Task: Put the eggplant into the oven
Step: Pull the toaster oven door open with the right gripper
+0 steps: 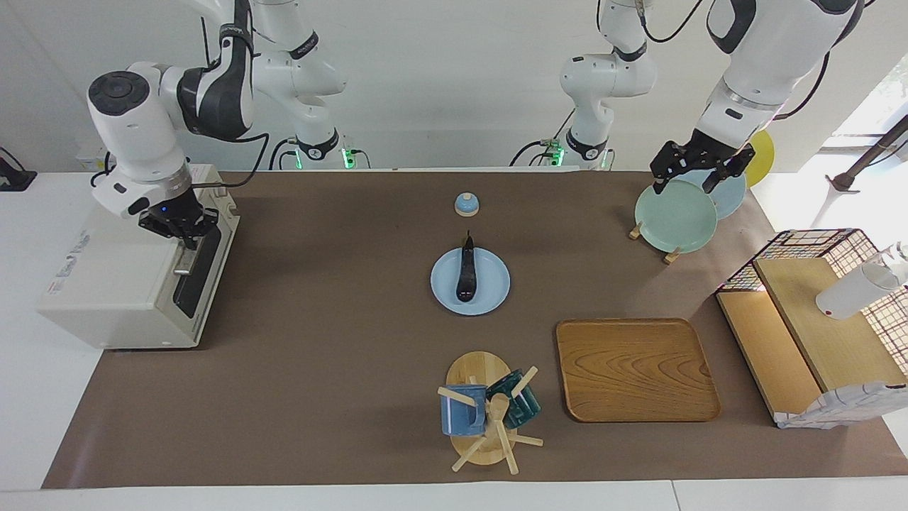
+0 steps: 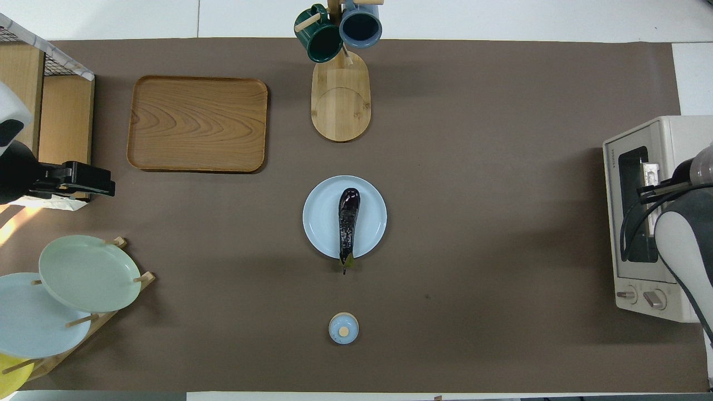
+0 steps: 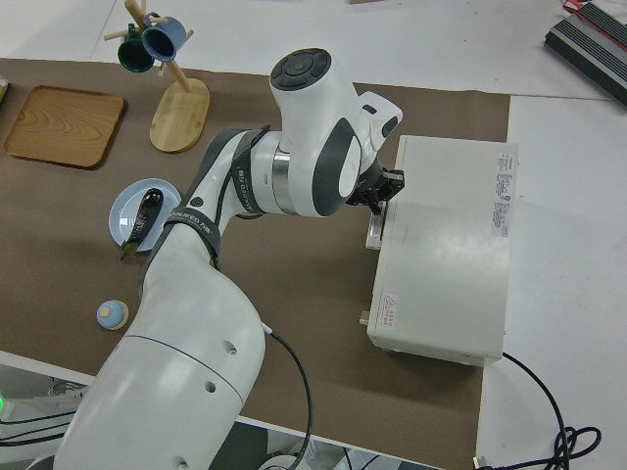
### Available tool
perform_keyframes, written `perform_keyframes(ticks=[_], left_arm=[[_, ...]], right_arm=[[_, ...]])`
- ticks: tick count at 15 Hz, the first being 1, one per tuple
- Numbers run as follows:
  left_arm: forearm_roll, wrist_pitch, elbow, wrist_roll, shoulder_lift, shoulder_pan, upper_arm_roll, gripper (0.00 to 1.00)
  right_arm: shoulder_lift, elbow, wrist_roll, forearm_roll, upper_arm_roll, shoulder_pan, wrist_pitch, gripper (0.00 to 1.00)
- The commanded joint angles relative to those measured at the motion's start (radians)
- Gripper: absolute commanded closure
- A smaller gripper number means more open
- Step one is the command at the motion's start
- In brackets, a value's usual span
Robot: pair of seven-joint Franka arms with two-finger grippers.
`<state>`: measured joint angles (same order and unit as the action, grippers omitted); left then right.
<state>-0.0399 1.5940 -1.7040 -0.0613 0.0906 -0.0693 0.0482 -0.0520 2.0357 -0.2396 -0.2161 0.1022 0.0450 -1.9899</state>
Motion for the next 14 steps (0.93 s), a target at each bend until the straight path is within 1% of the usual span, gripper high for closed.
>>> perform_keyframes(ticks=[1, 3, 4, 6, 9, 11, 13, 14], left_arm=[[0.017, -0.029, 0.011, 0.041, -0.009, 0.023, 0.009, 0.0], [0.017, -0.036, 0.01, 0.041, -0.011, 0.023, 0.009, 0.0], [0.017, -0.034, 0.012, 0.041, -0.012, 0.023, 0.009, 0.0], [0.018, -0.034, 0.021, 0.041, -0.029, 0.026, 0.009, 0.0], [0.018, -0.032, 0.021, 0.044, -0.031, 0.028, 0.012, 0.0], [0.018, -0.026, 0.021, 0.06, -0.031, 0.032, 0.013, 0.0], [0.02, -0.006, 0.021, 0.06, -0.031, 0.034, 0.018, 0.0], [0.02, -0.005, 0.021, 0.057, -0.031, 0.036, 0.018, 0.0]], right_arm=[[-0.006, 0.063, 0.012, -0.011, -0.006, 0.004, -0.072, 1.0], [0.003, 0.077, 0.043, 0.0, -0.01, -0.014, -0.082, 1.0], [0.012, 0.083, 0.064, 0.001, -0.01, -0.045, -0.084, 1.0], [0.033, 0.109, 0.103, 0.006, -0.01, -0.085, -0.148, 1.0], [0.096, 0.129, 0.135, 0.024, -0.01, -0.143, -0.255, 1.0], [0.103, 0.161, 0.157, 0.029, -0.01, -0.174, -0.314, 1.0], [0.109, 0.166, 0.189, 0.03, -0.01, -0.189, -0.32, 1.0], [0.128, 0.169, 0.189, 0.03, -0.01, -0.183, -0.322, 1.0]])
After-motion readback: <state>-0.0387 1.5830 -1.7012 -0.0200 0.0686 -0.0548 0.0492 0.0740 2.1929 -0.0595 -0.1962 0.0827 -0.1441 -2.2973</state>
